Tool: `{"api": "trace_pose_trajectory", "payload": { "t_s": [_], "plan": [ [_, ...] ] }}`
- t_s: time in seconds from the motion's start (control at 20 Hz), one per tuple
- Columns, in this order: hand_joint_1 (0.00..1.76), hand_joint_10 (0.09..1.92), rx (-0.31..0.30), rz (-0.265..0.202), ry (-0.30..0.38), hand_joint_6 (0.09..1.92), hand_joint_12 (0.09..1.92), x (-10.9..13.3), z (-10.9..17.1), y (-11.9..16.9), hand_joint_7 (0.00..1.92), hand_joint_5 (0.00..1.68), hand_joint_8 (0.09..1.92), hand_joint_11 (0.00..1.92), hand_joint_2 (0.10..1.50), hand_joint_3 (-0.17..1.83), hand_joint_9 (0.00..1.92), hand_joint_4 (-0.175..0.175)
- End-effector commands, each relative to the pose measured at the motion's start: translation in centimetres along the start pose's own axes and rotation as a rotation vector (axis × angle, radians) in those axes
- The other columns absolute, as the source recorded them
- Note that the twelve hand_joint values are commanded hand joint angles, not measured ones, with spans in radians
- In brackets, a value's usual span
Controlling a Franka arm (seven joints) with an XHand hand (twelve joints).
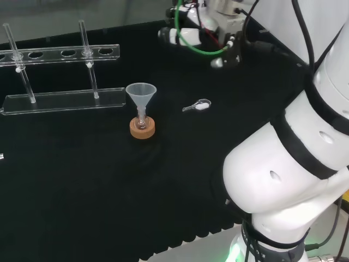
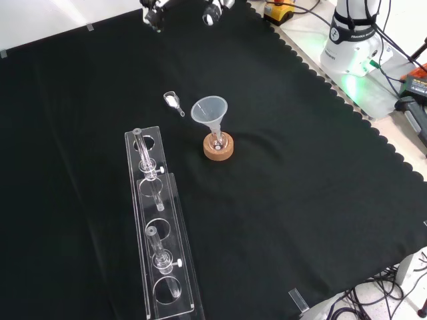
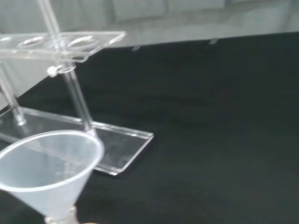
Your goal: Pick up the weighing funnel.
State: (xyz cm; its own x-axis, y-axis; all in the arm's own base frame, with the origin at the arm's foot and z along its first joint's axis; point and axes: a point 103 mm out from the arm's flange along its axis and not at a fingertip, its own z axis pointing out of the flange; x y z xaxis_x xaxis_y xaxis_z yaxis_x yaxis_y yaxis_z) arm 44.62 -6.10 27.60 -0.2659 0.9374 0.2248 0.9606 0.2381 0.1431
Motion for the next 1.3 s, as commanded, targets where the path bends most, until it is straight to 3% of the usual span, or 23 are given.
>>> {"api": "trace_pose_trajectory", "payload": {
  "t_s": [0.05, 0.3, 0.5, 0.6, 0.7, 0.85, 1.05, 1.3],
  "plan": [
    [0.00, 0.96, -0.029, 0.080, -0.047, 0.09, 1.60, 0.2, -0.9, -0.3, 0.16, 0.45, 0.92, 0.06, 0.77, 0.38, 0.17, -0.175],
    [0.00, 0.95, -0.049, 0.119, -0.047, 0.09, 1.60, 0.3, -1.4, -0.8, 0.16, 0.45, 0.92, 0.04, 0.78, 0.37, 0.17, -0.175],
    [0.01, 0.95, -0.044, 0.151, -0.056, 0.09, 1.60, -1.6, -1.1, -2.0, 0.17, 0.47, 0.92, 0.05, 0.79, 0.37, 0.17, -0.175],
    [0.03, 0.95, -0.034, 0.145, -0.082, 0.09, 1.60, -2.9, -1.0, -2.6, 0.18, 0.48, 0.91, 0.06, 0.81, 0.37, 0.18, -0.175],
    [0.07, 0.94, -0.033, 0.108, -0.093, 0.09, 1.59, -4.1, -0.9, -2.9, 0.19, 0.49, 0.90, 0.07, 0.83, 0.36, 0.20, -0.175],
    [0.16, 0.92, -0.026, 0.116, -0.126, 0.09, 1.57, -6.9, -1.2, -3.6, 0.22, 0.51, 0.89, 0.11, 0.86, 0.36, 0.25, -0.175],
    [0.29, 0.84, 0.014, 0.126, -0.242, 0.10, 1.50, -10.4, 0.3, -4.4, 0.31, 0.58, 0.85, 0.25, 0.86, 0.39, 0.40, -0.175],
    [0.36, 0.79, 0.031, 0.121, -0.261, 0.12, 1.46, -12.6, 1.5, -4.6, 0.37, 0.60, 0.82, 0.33, 0.81, 0.42, 0.49, -0.175]
  ]
}}
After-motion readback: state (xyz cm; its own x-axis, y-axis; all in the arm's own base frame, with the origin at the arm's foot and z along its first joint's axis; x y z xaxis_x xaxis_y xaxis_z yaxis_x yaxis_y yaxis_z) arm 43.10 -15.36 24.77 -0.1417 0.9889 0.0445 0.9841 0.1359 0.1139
